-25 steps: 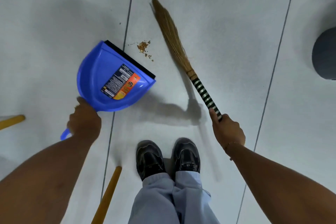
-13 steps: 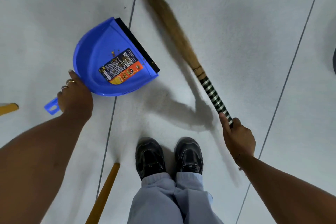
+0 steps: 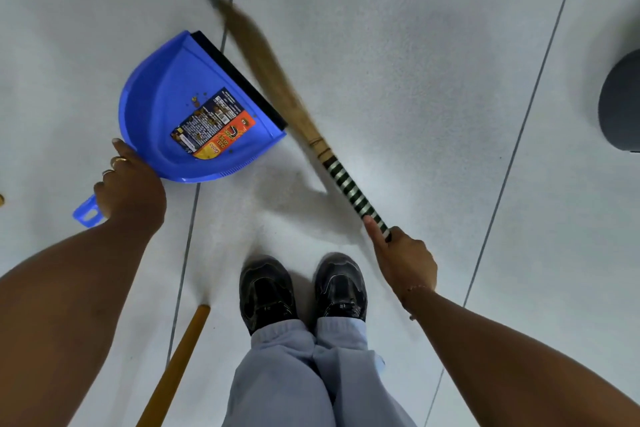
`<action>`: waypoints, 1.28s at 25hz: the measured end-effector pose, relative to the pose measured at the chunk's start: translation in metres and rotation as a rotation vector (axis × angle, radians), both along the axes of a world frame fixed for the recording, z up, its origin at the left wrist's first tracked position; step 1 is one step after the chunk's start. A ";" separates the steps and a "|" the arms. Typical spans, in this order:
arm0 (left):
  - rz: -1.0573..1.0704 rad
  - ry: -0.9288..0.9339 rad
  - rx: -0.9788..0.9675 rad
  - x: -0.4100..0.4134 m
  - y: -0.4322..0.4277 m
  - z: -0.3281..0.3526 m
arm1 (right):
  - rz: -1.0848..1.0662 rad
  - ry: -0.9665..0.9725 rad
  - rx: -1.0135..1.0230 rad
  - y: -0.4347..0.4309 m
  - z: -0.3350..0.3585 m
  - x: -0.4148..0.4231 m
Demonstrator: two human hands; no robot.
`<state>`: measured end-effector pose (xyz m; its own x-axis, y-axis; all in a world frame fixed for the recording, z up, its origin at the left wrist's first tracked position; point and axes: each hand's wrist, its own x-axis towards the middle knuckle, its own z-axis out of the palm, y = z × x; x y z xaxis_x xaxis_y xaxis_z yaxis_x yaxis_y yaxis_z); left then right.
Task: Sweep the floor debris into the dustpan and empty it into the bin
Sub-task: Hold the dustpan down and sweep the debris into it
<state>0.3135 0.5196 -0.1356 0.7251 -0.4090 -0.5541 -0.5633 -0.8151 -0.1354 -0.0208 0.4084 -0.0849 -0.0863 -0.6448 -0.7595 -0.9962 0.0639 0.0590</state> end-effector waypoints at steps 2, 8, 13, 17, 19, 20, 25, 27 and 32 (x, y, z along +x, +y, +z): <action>-0.004 -0.025 -0.006 -0.003 0.000 0.000 | 0.042 -0.024 0.002 0.008 0.000 0.002; 0.018 -0.027 0.024 -0.011 -0.004 0.009 | 0.036 -0.032 0.039 0.028 0.005 -0.006; 0.175 0.099 0.010 -0.051 -0.023 0.068 | -0.246 -0.068 -0.069 0.037 0.063 -0.017; 0.265 0.198 -0.104 -0.096 -0.043 0.140 | -0.364 -0.111 -0.158 0.035 0.119 -0.009; 0.257 0.214 -0.158 -0.111 -0.061 0.181 | -0.322 -0.153 -0.167 0.024 0.152 -0.004; 0.237 0.207 -0.181 -0.118 -0.074 0.201 | -0.290 -0.159 -0.172 0.013 0.169 -0.005; 0.082 0.206 -0.270 -0.159 -0.153 0.281 | -0.064 -0.144 -0.214 -0.066 0.229 -0.041; -0.013 0.204 -0.284 -0.188 -0.193 0.305 | -0.038 -0.142 -0.229 -0.099 0.241 -0.064; -0.479 0.115 -0.387 -0.270 -0.286 0.329 | -0.149 -0.125 -0.144 -0.155 0.251 -0.137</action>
<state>0.0435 0.2337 0.1935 0.3558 -0.8605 -0.3646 -0.8716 -0.4463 0.2027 -0.1580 0.2535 0.1664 -0.0995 -0.7344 -0.6714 -0.9742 0.2092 -0.0844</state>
